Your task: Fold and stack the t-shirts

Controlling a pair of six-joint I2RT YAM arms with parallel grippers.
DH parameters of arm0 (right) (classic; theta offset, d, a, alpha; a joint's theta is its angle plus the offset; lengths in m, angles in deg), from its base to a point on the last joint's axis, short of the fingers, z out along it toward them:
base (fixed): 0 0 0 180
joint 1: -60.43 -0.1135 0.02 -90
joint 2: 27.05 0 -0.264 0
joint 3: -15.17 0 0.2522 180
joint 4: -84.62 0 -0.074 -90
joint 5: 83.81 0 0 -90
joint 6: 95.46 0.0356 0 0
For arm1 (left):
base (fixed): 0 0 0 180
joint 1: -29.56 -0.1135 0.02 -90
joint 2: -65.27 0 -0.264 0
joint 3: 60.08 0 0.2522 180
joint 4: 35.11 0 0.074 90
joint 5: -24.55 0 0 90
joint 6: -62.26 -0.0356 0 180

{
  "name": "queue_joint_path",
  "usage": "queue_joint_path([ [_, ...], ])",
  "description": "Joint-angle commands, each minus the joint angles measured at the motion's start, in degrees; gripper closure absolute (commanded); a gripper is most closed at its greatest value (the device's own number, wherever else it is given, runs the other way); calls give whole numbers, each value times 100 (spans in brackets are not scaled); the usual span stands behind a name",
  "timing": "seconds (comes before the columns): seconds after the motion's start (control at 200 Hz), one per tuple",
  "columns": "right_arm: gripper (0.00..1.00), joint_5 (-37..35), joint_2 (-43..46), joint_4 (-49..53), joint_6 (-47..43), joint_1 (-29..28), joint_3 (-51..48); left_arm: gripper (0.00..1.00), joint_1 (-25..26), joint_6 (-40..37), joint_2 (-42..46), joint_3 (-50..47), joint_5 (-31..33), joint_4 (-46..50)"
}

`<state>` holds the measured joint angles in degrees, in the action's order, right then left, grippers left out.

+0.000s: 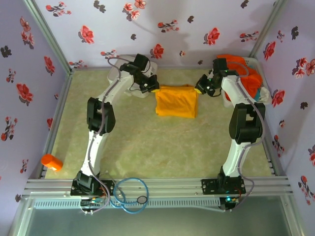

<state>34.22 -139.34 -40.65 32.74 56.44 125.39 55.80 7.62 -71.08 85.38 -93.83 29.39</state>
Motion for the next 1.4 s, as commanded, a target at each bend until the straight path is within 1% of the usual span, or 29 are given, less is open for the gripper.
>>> queue_joint_path([
  [0.0, 100, 105, -243, -121, 130, 76, 257, 100, -126, -154, -194, 242, -124, -144],
  [0.245, 100, 135, -602, -393, 234, 100, 423, 99, -211, -233, -651, 604, -145, -533],
  [0.32, 100, 119, -742, -462, 250, 118, 537, 97, -241, -212, -811, 737, -142, -687],
  [0.365, 100, 131, -851, -491, 252, 133, 622, 94, -257, -230, -893, 823, -164, -789],
  [0.455, 100, 200, -1098, -641, 250, 157, 806, 83, -324, -251, -1050, 935, -166, -1039],
  [0.495, 92, 228, -1207, -680, 244, 157, 916, 76, -360, -246, -1125, 1003, -183, -1097],
  [0.505, 89, 229, -1245, -670, 242, 160, 953, 74, -366, -250, -1146, 1024, -189, -1105],
  [0.525, 80, 231, -1296, -634, 226, 171, 1019, 70, -382, -253, -1177, 1055, -198, -1116],
  [0.575, 53, 191, -1379, -575, 197, 179, 1122, 61, -421, -261, -1209, 1109, -204, -1127],
  [0.595, 45, 172, -1376, -597, 177, 179, 1129, 59, -427, -268, -1209, 1124, -216, -1121],
  [0.615, 39, 160, -1364, -630, 157, 181, 1116, 53, -443, -273, -1194, 1130, -222, -1107],
  [0.63, 36, 151, -1353, -670, 147, 179, 1101, 52, -452, -282, -1188, 1137, -222, -1098],
  [0.675, 27, 159, -1279, -801, 114, 179, 1001, 51, -465, -305, -1094, 1122, -224, -1044],
  [0.74, 21, 118, -1134, -909, 72, 179, 843, 51, -456, -362, -896, 1039, -221, -967],
  [0.805, 19, 123, -915, -1035, 43, 170, 605, 52, -429, -397, -598, 805, -227, -961],
  [0.915, 18, 263, -438, -1328, 123, 138, -36, 52, -295, -404, -40, 103, -215, -1096],
  [1.01, 18, 462, 10, -1594, 297, 77, -681, 53, -98, -268, 428, -677, -219, -1444],
  [1.12, 18, 651, 547, -1986, 641, -36, -1456, 54, 153, 60, 852, -1499, -213, -1953],
  [1.26, 18, 714, 962, -2364, 989, -238, -2039, 56, 517, 407, 1040, -1977, -220, -2416],
  [1.395, 17, 822, 983, -3041, 1471, -490, -2409, 58, 827, 878, 1000, -2216, -90, -2808],
])
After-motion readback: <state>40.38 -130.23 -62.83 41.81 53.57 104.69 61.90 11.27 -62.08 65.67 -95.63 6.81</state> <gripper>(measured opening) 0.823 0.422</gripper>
